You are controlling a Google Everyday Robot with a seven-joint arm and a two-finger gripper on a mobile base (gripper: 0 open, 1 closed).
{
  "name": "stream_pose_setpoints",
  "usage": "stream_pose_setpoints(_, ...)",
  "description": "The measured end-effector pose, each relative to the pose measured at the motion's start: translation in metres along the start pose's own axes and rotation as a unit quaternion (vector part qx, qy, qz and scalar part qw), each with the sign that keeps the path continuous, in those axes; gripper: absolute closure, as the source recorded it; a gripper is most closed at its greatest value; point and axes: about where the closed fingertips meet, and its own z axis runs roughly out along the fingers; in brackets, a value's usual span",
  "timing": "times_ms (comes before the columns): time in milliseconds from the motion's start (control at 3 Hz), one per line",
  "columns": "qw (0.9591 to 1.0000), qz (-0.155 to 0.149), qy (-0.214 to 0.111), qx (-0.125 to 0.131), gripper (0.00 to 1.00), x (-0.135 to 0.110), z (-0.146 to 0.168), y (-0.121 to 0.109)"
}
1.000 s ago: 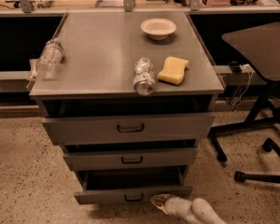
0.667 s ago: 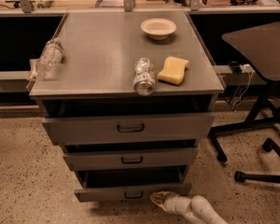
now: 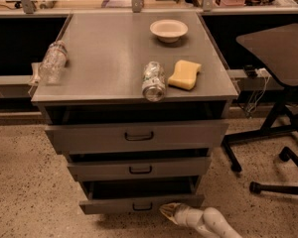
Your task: Close bottom drawer
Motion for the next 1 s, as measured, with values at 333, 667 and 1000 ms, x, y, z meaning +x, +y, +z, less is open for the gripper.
stream_pose_setpoints(333, 1.0, 0.0, 0.0, 0.0, 0.11, 0.0, 0.0001, 0.0)
stream_pose_setpoints(667, 1.0, 0.0, 0.0, 0.0, 0.0, -0.0001, 0.0001, 0.0001)
stream_pose_setpoints(1000, 1.0, -0.001, 0.003, 0.0, 0.0, -0.0008, 0.0006, 0.0005)
